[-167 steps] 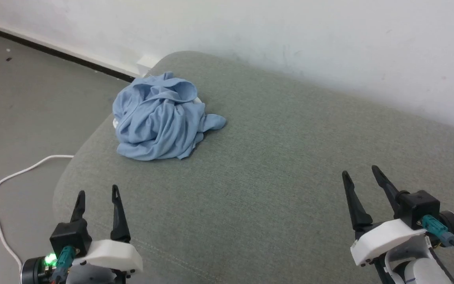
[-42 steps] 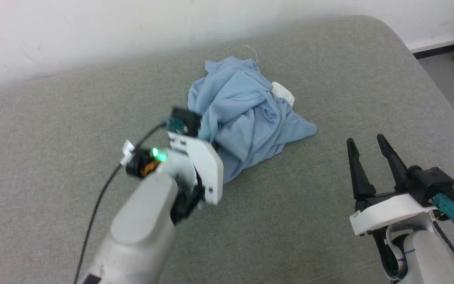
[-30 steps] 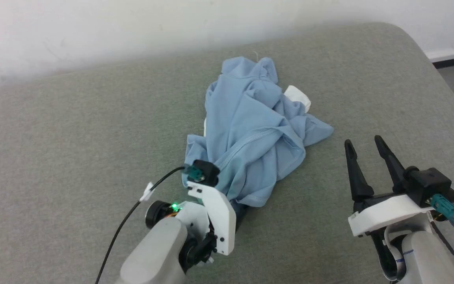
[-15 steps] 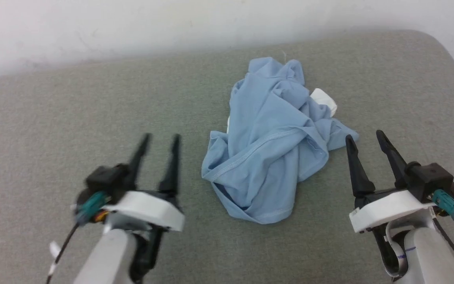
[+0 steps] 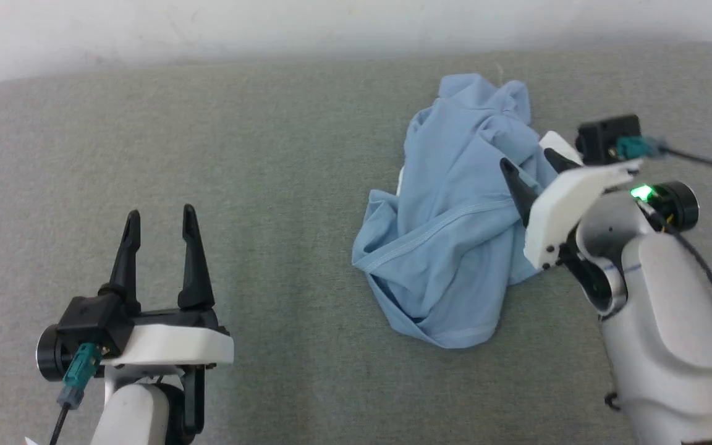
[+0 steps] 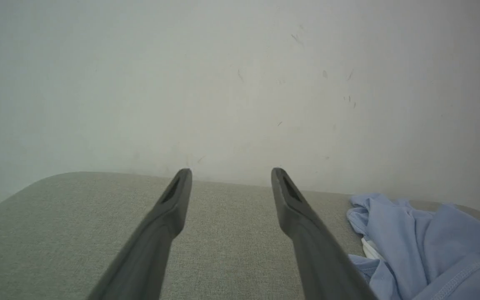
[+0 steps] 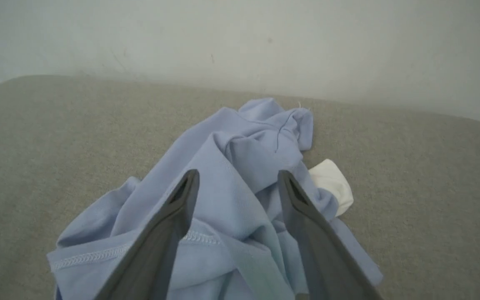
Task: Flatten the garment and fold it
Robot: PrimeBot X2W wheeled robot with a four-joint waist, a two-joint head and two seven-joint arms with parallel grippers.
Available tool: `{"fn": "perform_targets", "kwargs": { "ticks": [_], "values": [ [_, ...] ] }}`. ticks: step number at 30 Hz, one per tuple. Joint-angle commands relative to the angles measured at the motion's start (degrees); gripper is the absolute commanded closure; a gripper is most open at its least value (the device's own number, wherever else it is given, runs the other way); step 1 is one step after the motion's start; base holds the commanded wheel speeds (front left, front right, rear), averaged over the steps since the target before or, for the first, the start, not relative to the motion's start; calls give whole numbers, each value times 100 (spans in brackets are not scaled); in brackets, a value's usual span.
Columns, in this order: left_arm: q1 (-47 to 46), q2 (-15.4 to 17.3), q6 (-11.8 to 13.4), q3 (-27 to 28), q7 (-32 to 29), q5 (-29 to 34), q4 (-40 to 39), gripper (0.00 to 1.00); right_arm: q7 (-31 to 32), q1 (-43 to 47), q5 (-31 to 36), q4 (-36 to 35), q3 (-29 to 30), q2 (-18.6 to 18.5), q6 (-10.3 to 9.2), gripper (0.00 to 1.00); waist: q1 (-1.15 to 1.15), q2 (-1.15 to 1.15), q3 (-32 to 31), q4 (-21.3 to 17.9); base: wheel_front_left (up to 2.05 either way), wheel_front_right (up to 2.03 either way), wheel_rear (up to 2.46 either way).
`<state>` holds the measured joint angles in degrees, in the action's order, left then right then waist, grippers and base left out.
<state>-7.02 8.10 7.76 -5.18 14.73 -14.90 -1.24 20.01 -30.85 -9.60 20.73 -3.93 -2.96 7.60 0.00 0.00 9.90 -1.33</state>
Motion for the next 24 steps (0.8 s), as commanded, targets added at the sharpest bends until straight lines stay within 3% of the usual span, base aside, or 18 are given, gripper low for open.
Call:
{"fn": "perform_targets", "kwargs": {
  "ticks": [1, 5, 12, 13, 14, 16, 20, 24],
  "values": [
    [45, -30, -48, 54, 26, 59, -29, 0, 144, -137, 26, 70, -7, 8, -11, 0, 0, 0, 127, 161, 0, 0, 0],
    [39, -189, -206, 201, 26, 171, -22, 0, 972, -582, 227, 491, 54, 8, -11, 0, 0, 0, 233, 341, 0, 0, 0],
    [27, -376, -417, 317, 26, 323, 20, 0, 1862, -960, 414, 1119, 198, 8, -11, 0, 0, 0, 352, 523, 0, 0, 0],
    [25, -393, -440, 331, 27, 337, 33, 0, 1977, -965, 358, 1175, 150, 8, -11, 22, 0, 0, 349, 532, 0, 0, 0],
    [26, -408, -460, 347, 27, 350, 48, 0, 2068, -956, 236, 1201, 100, 8, -11, 53, 0, 0, 339, 538, 0, 0, 0],
    [39, -434, -486, 386, 27, 371, 74, 0, 2192, -889, -59, 1169, -69, 8, -11, 100, 0, 0, 292, 528, 0, 0, 0],
    [129, -467, -546, 440, 27, 401, 133, 0, 2415, -508, -874, 765, -620, 8, -11, 100, 0, 0, 118, 453, 0, 0, 0],
    [230, -480, -593, 533, 27, 445, 166, 0, 2779, 182, -1606, -139, -1428, 8, -11, 100, 0, 0, -77, 299, 0, 0, 0]
  ]
}}
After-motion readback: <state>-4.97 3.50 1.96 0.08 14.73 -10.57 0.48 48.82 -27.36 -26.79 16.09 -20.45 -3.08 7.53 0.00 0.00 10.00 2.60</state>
